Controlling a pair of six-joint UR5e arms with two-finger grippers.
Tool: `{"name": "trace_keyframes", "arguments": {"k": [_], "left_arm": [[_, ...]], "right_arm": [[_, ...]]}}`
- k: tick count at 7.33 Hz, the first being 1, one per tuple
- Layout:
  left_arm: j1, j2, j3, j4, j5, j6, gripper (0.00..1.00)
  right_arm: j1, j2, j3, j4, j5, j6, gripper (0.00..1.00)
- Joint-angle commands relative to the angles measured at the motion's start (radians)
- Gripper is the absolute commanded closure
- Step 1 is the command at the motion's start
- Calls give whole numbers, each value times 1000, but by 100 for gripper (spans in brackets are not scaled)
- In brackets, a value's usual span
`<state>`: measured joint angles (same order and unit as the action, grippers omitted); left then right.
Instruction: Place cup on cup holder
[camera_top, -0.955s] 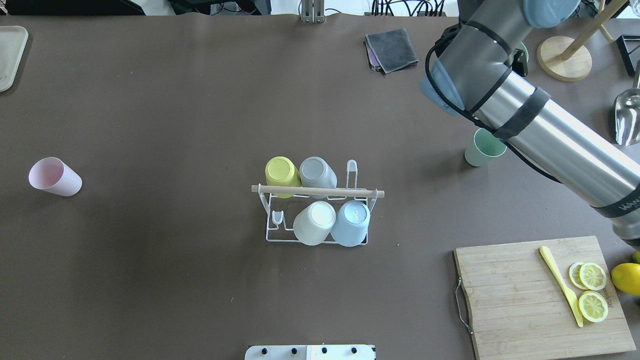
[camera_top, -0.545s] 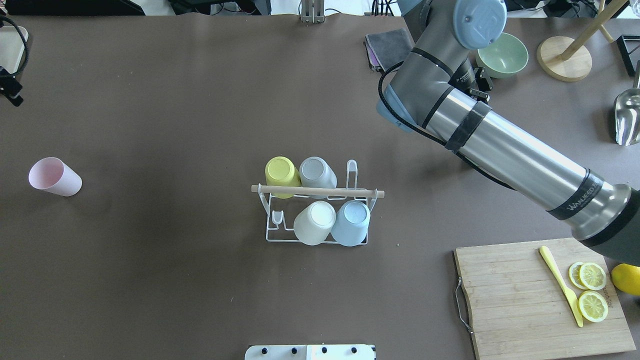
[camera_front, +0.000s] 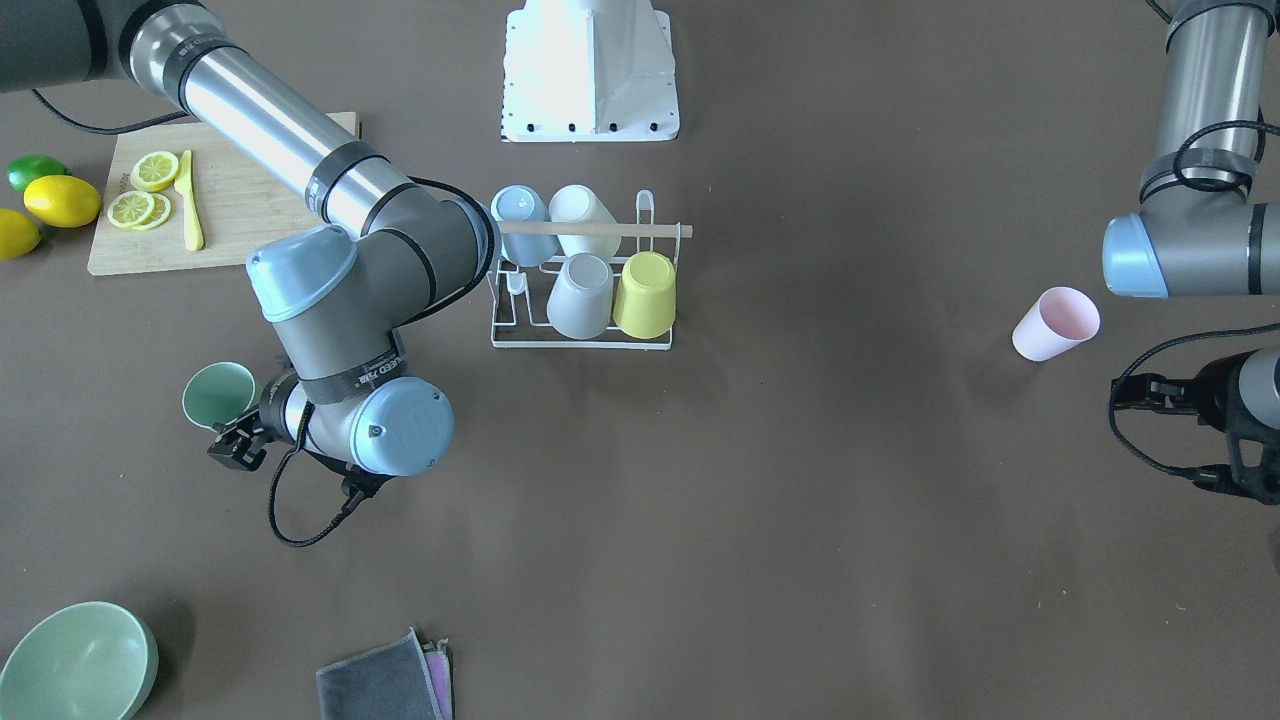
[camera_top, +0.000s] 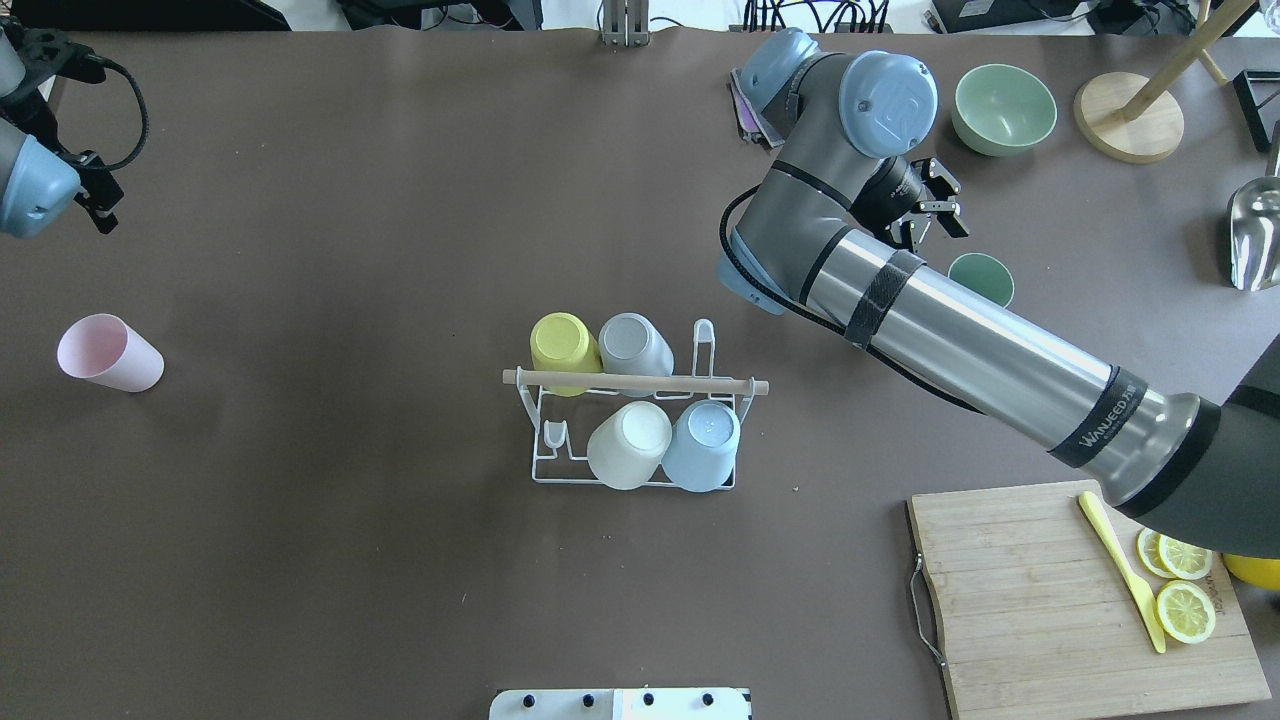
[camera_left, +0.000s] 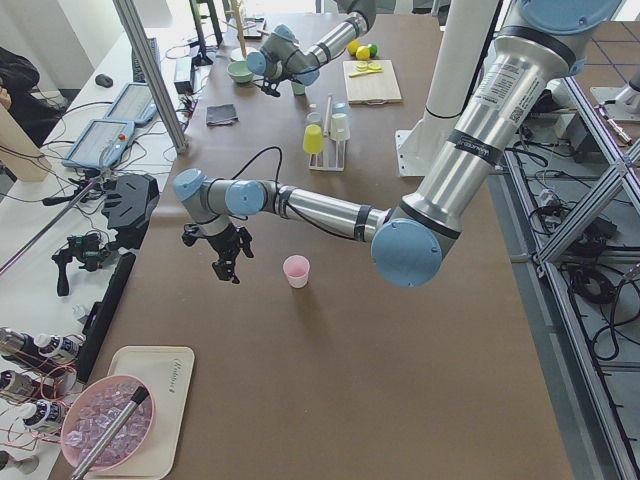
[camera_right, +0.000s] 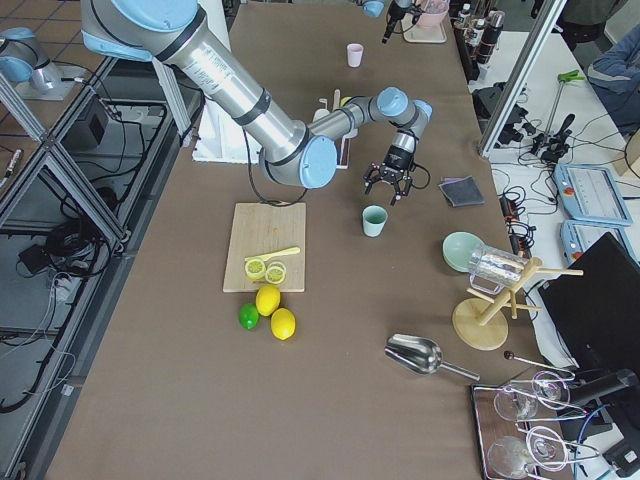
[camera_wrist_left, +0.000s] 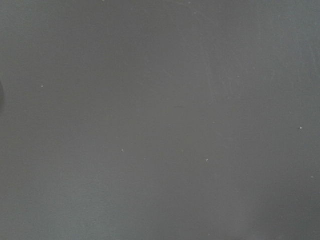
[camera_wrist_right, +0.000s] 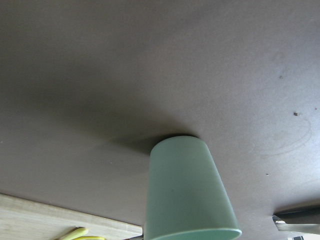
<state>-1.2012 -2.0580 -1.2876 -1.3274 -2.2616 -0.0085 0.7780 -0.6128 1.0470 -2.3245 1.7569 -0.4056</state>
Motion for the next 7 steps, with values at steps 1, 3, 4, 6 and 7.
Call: {"name": "trace_keyframes", "arguments": {"k": [1, 3, 4, 6, 7], "left_arm": [[34, -4, -1, 71, -39, -1, 2], [98, -20, 7, 76, -30, -1, 2], [132, -22, 7, 97, -27, -1, 2], [161, -19, 8, 126, -26, 10, 2], [166, -18, 10, 160, -24, 34, 2]], "right_arm": [[-23, -2, -22, 31, -43, -19, 1], [-23, 1, -24, 59, -88, -64, 1], [-25, -1, -34, 73, -100, -91, 1], [-34, -16, -58, 93, -100, -102, 1], [-36, -19, -58, 93, -100, -102, 1]]}}
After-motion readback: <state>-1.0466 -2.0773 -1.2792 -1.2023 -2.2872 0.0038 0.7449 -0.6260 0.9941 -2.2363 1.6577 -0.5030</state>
